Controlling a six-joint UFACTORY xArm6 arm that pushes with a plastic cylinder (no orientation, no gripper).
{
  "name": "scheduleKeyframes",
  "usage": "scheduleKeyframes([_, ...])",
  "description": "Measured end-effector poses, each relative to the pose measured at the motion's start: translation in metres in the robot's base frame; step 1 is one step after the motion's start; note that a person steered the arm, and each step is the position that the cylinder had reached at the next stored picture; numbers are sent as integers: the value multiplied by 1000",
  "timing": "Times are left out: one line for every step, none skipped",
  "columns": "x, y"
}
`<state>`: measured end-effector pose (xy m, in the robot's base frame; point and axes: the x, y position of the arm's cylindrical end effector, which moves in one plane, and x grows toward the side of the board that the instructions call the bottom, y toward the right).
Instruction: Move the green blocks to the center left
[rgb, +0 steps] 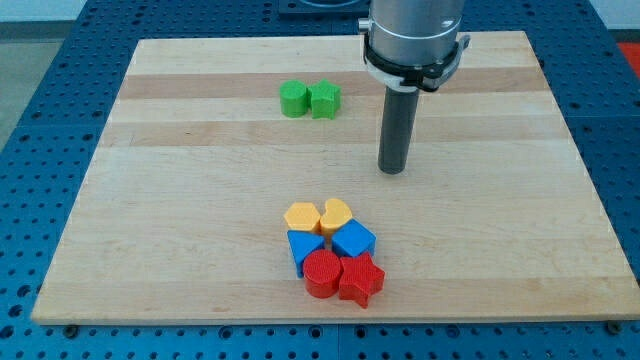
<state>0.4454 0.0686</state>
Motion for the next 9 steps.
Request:
scheduleKeyframes([0, 0])
scheduleKeyframes([-16, 0])
scheduleKeyframes([-55, -3])
scheduleKeyframes([-93, -3])
scheduleKeyframes([-106, -6])
scheduleKeyframes([-106, -33])
scheduleKeyframes([-106, -68])
scheduleKeyframes([-114, -101])
scheduleKeyframes([-127, -135])
